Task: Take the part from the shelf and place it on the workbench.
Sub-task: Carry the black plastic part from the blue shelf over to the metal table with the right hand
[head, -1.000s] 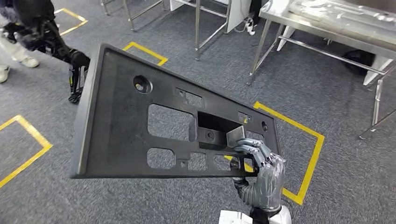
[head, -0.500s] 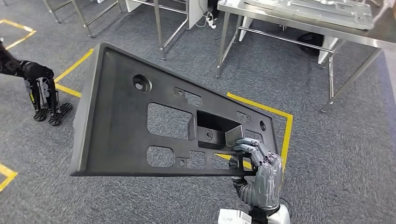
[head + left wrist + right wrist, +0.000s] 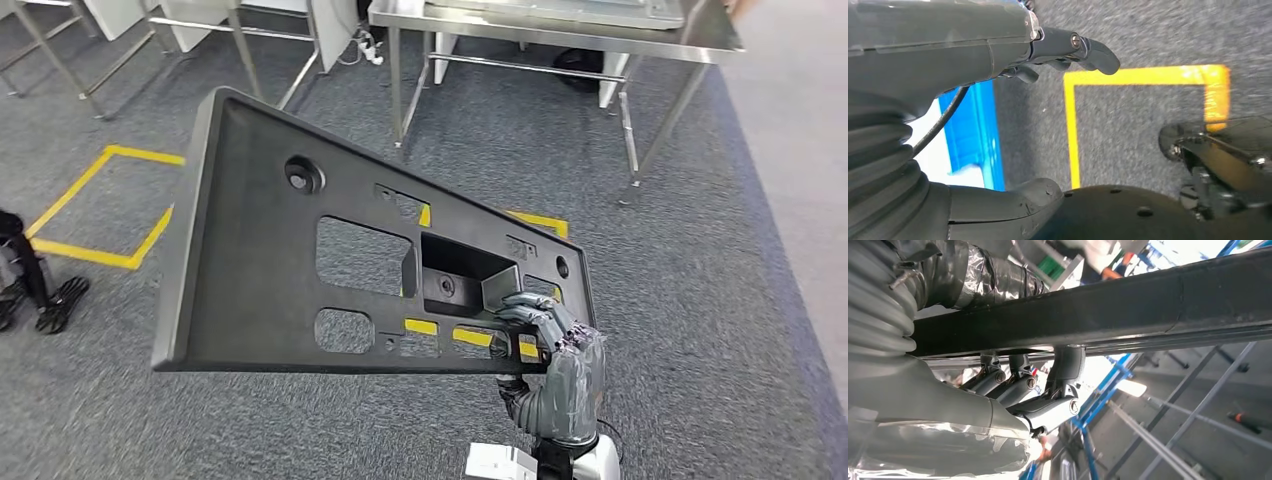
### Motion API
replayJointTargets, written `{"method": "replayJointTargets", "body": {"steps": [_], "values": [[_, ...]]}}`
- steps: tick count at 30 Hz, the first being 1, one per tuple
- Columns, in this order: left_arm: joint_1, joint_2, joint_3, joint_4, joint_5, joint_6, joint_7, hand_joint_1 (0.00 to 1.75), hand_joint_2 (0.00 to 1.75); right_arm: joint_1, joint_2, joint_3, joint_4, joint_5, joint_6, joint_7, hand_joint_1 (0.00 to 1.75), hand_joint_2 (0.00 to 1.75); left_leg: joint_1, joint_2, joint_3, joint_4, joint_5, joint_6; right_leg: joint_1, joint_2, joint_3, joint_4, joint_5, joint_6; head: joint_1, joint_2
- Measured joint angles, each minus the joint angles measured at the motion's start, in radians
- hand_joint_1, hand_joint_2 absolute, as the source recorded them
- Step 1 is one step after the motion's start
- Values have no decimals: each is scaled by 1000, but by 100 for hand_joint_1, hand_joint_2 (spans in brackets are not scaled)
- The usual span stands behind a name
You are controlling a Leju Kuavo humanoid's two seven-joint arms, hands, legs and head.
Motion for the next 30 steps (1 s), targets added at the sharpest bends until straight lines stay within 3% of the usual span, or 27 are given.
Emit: {"method": "replayJointTargets", "body": {"steps": [2,4,6,8,10,11,13,14,15,17,19,21,23,25,26,27,30], "values": [[-2,1,0,0,0,0,0,0,175,0,0,1,1,1,0,1,175,175,-3,-18,15,-32,0,7,-4,22,-7,3,0,12,0,0],[-4,1,0,0,0,-1,0,0,175,1,0,1,0,1,0,2,175,175,-2,5,21,-42,5,17,-6,32,-11,2,2,24,0,0],[-5,-1,0,0,0,-1,1,0,175,1,0,1,0,1,0,2,175,175,4,31,29,-55,11,31,-2,-17,-30,39,-22,33,1,0],[-3,-1,0,0,0,-1,1,0,175,-2,0,2,0,1,0,2,175,175,3,59,32,-60,11,38,-3,-80,-88,151,-79,40,1,0],[-1,-1,0,0,0,-1,1,0,175,-1,-1,2,1,1,0,2,175,175,1,88,33,-60,7,38,-11,-99,-148,259,-113,48,1,0],[0,-1,0,0,0,-1,1,0,175,-1,-1,2,2,1,0,2,175,175,1,103,36,-59,4,36,-14,-102,-154,265,-103,50,1,0],[0,-2,0,0,0,-1,1,0,175,-1,-1,2,3,1,0,3,175,175,2,130,46,-59,-5,30,-17,-122,-103,164,-36,51,1,0],[-1,-2,0,0,0,-2,1,0,175,-1,-1,2,4,1,0,3,175,175,0,142,52,-59,-10,25,-14,-148,-66,94,-9,48,1,0],[-1,-3,0,0,0,-2,1,0,175,-2,-1,2,4,1,0,3,175,175,-2,152,57,-59,-15,20,-10,-170,-36,39,9,43,1,0],[-2,-3,0,0,0,-2,1,0,175,-3,-1,2,4,1,0,3,175,175,-6,171,67,-60,-22,8,0,-189,-17,-1,8,32,1,0],[-7,-3,0,0,0,-2,2,0,175,-1,-1,2,4,0,0,3,175,175,-6,185,75,-62,-30,-4,-1,-162,-18,-4,10,21,1,0],[-9,-2,0,0,0,-2,2,0,175,-2,-1,3,3,0,0,3,175,175,-2,147,67,-31,-56,-14,-7,-138,-14,-11,12,9,1,0],[-7,-2,0,0,0,-2,2,0,175,-5,0,5,3,-1,0,2,175,175,1,87,18,78,-114,-18,-9,-115,-12,-14,12,-2,1,0],[-3,-2,0,0,0,-1,4,0,175,-6,0,6,4,-1,0,2,175,175,1,67,-50,203,-157,-19,-6,-92,-11,-12,10,-9,1,0],[-2,-2,0,0,0,0,5,0,175,-5,0,6,5,0,0,2,175,175,1,65,-68,228,-152,-19,-5,-81,-11,-9,8,-10,1,0],[-1,-2,0,0,0,1,5,0,175,-5,0,6,6,0,0,3,175,175,1,64,-68,211,-125,-18,-4,-70,-9,-6,6,-10,1,0],[-2,-1,0,0,0,2,6,0,175,-5,0,6,5,2,0,2,175,175,0,55,-2,32,-20,-7,-3,-51,-3,4,-5,-2,1,0]]}}
